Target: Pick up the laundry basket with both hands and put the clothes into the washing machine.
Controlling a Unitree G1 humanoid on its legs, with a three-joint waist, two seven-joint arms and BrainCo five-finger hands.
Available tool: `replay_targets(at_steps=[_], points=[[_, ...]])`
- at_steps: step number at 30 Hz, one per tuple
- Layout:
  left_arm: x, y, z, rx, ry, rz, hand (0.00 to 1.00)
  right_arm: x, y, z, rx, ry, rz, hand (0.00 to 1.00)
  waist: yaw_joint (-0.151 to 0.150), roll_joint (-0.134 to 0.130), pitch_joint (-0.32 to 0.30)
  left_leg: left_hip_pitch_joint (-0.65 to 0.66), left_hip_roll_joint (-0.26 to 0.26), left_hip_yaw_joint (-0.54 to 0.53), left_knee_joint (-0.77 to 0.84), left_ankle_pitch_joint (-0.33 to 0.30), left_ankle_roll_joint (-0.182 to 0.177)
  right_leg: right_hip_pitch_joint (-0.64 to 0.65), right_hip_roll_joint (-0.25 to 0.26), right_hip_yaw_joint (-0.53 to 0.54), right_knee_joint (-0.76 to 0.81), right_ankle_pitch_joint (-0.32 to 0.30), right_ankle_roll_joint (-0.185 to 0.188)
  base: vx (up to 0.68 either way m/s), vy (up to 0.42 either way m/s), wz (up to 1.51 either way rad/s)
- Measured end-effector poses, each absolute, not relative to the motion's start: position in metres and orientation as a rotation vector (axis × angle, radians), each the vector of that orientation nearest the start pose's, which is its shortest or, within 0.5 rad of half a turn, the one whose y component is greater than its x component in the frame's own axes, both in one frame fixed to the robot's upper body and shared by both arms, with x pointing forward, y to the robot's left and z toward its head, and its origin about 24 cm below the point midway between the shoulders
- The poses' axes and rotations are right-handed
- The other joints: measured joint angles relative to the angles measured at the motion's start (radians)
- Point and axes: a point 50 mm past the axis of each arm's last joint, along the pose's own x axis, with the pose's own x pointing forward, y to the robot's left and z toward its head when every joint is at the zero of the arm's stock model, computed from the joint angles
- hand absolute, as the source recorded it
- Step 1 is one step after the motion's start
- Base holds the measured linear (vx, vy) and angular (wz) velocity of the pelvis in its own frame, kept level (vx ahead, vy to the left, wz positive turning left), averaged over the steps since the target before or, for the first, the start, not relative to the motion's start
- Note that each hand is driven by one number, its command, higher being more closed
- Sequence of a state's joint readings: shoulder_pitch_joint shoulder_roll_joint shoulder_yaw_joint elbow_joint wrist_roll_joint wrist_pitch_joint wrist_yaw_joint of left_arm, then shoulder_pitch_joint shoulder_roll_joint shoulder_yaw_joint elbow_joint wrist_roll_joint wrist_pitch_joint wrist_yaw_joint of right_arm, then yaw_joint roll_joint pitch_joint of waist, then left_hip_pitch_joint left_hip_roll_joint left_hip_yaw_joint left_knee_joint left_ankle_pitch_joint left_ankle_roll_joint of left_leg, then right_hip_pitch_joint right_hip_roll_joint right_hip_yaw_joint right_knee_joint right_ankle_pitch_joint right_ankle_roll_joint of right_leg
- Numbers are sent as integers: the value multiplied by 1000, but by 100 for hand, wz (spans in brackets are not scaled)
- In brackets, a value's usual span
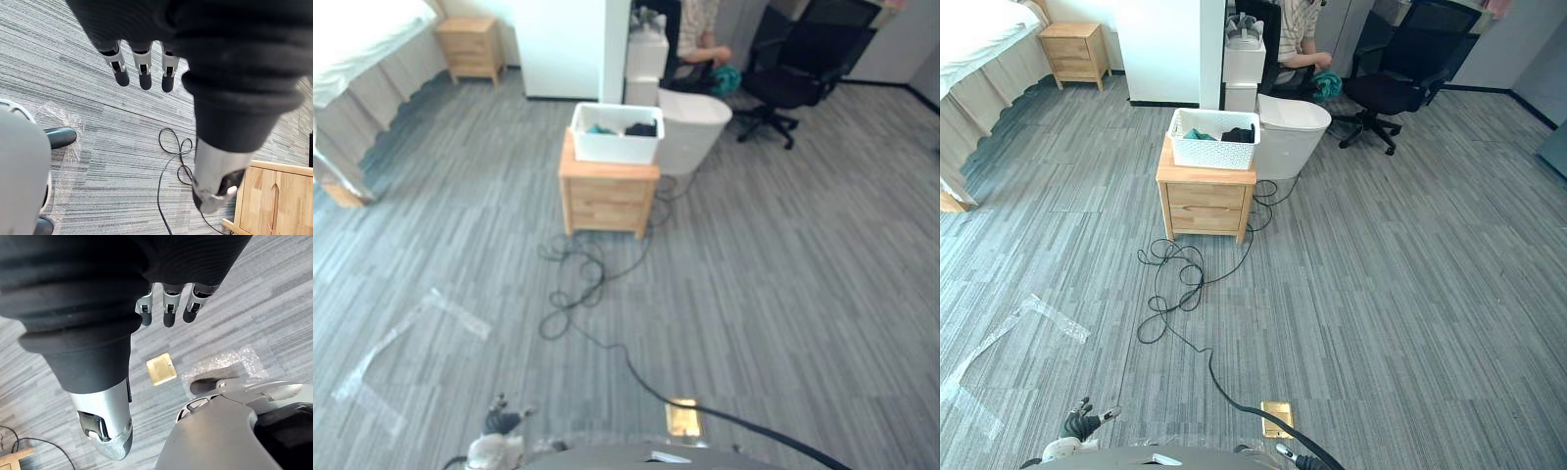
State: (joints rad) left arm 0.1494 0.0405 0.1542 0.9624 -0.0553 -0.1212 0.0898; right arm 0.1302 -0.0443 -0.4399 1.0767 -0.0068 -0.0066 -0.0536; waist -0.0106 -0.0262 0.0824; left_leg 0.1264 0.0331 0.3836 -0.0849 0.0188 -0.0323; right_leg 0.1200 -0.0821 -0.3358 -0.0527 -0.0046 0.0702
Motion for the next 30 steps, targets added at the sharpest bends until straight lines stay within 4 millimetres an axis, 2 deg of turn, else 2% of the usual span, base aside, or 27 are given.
replay_targets(at_steps=[24,30], points=[[93,197,-155,-31,982,328,0,57,-219,-166,132,1177,-480,0,1,-5,0,0,-2,1,-1,-1,-1,17,3,-11,-27,21,-3,3,-5,0],[93,199,-154,-26,974,331,0,57,-219,-166,109,1181,-463,0,4,-16,-3,-17,-4,2,-1,-3,4,-1,1,-9,-29,14,6,-13,-2,0]])
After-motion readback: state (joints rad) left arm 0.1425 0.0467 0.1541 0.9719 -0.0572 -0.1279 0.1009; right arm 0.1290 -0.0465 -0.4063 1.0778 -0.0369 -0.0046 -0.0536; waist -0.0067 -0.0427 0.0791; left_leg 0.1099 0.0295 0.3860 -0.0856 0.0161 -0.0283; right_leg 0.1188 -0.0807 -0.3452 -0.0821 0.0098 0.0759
